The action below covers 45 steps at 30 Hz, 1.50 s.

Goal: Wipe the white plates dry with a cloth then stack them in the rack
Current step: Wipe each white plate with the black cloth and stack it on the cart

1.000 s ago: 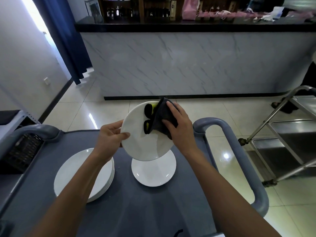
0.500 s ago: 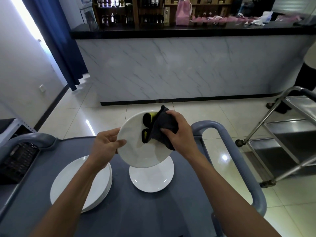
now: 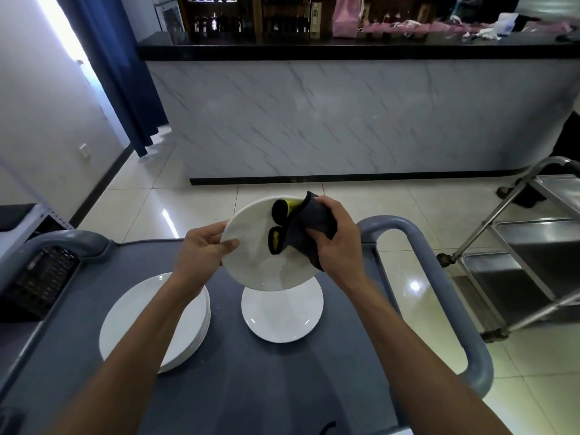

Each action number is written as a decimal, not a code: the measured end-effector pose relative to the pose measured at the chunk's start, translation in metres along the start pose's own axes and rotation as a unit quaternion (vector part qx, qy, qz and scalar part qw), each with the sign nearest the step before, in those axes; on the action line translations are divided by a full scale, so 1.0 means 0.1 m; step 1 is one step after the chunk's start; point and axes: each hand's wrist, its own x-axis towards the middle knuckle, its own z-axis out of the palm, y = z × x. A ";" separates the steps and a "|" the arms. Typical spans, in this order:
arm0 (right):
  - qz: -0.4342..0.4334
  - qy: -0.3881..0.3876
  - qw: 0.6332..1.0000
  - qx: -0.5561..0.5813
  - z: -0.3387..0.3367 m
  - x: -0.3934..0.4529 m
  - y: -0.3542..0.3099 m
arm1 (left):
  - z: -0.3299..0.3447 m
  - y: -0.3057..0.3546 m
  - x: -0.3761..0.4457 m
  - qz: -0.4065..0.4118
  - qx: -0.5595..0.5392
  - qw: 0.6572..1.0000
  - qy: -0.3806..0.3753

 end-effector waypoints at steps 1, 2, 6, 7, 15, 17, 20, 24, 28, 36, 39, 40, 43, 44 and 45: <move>-0.009 0.011 1.000 -0.002 0.01 -0.02 -0.01 | 0.01 -0.01 0.00 -0.003 -0.013 1.000 0.005; -0.017 0.019 1.000 -0.005 0.02 -0.03 -0.02 | 0.03 -0.02 -0.01 -0.005 -0.024 1.000 0.011; -0.047 0.039 0.998 -0.020 0.02 -0.09 -0.04 | 0.00 -0.08 -0.02 -0.036 -0.090 0.995 -0.014; -0.054 0.044 0.997 -0.022 0.02 -0.11 -0.04 | -0.05 -0.11 -0.03 -0.053 -0.134 0.989 -0.036; -0.128 0.066 0.989 -0.044 -0.06 -0.20 -0.06 | -0.09 -0.33 -0.15 -0.294 -0.068 0.953 0.004; -0.152 0.060 0.985 -0.050 -0.05 -0.24 -0.06 | -0.11 -0.31 -0.18 -0.355 -0.085 0.929 -0.070; -0.189 0.058 0.979 -0.055 -0.04 -0.32 -0.06 | -0.15 -0.31 -0.17 -0.387 -0.135 0.904 -0.122; -0.239 0.043 0.966 -0.093 -0.04 -0.40 -0.07 | -0.16 -0.27 -0.18 -0.390 -0.191 0.890 -0.136; -0.257 -0.005 0.959 -0.120 -0.12 -0.45 -0.13 | -0.13 -0.25 -0.23 -0.363 -0.321 0.867 -0.115; -0.258 -0.144 0.931 -0.213 -0.34 -0.46 -0.21 | -0.17 -0.19 -0.15 -0.272 -0.380 0.884 -0.013; -0.234 -0.164 0.932 -0.223 -0.42 -0.44 -0.19 | -0.19 -0.19 -0.13 -0.263 -0.341 0.903 0.002; -0.227 -0.167 0.932 -0.226 -0.44 -0.44 -0.18 | -0.19 -0.18 -0.13 -0.257 -0.327 0.910 0.003; -0.208 -0.175 0.933 -0.237 -0.46 -0.45 -0.18 | -0.17 -0.17 -0.11 -0.226 -0.296 0.928 0.004; -0.204 -0.179 0.932 -0.239 -0.47 -0.46 -0.18 | -0.16 -0.16 -0.11 -0.211 -0.291 0.933 0.004; -0.200 -0.181 0.933 -0.239 -0.48 -0.47 -0.17 | -0.15 -0.15 -0.12 -0.196 -0.286 0.938 0.006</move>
